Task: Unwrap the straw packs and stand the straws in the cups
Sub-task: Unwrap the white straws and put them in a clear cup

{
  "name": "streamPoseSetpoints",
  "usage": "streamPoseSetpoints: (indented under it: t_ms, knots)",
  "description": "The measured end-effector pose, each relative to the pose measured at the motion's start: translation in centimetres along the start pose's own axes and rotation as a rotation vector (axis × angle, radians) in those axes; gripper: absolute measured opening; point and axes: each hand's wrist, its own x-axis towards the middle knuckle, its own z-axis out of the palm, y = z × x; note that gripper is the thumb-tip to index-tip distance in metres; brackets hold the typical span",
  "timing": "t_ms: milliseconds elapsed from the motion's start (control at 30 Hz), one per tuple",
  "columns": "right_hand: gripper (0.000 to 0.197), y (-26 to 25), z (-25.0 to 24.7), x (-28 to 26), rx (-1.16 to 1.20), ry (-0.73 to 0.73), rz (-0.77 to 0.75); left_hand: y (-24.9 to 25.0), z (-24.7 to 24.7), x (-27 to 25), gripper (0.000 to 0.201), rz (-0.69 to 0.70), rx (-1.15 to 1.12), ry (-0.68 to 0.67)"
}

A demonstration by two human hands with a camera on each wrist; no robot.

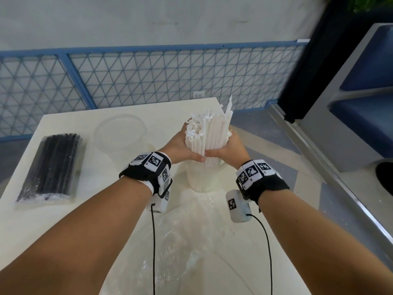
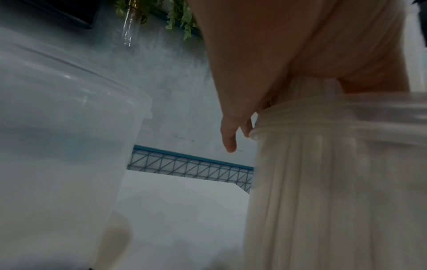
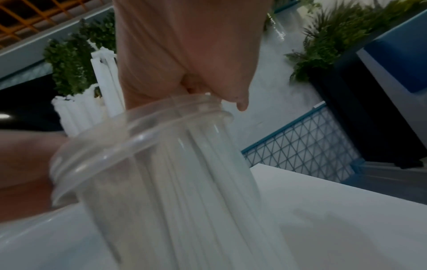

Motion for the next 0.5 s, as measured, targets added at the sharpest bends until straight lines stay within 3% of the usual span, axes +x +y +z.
streamPoseSetpoints:
  t_ms: [100,367,500]
  knots:
    - [0.084,-0.4,0.0,-1.2,0.047,0.018,-0.056,-0.1,-0.1,-0.1,0.111,0.038,0.001,0.026]
    - [0.084,-1.6,-0.4,-1.7,0.182,0.095,-0.147,1.7,-0.4,-0.9,0.098,0.135,-0.094,0.160]
    - [0.087,-1.4,-0.5,-1.8,0.199,0.036,-0.149,1.5,-0.1,-1.5,0.104,0.153,-0.113,0.145]
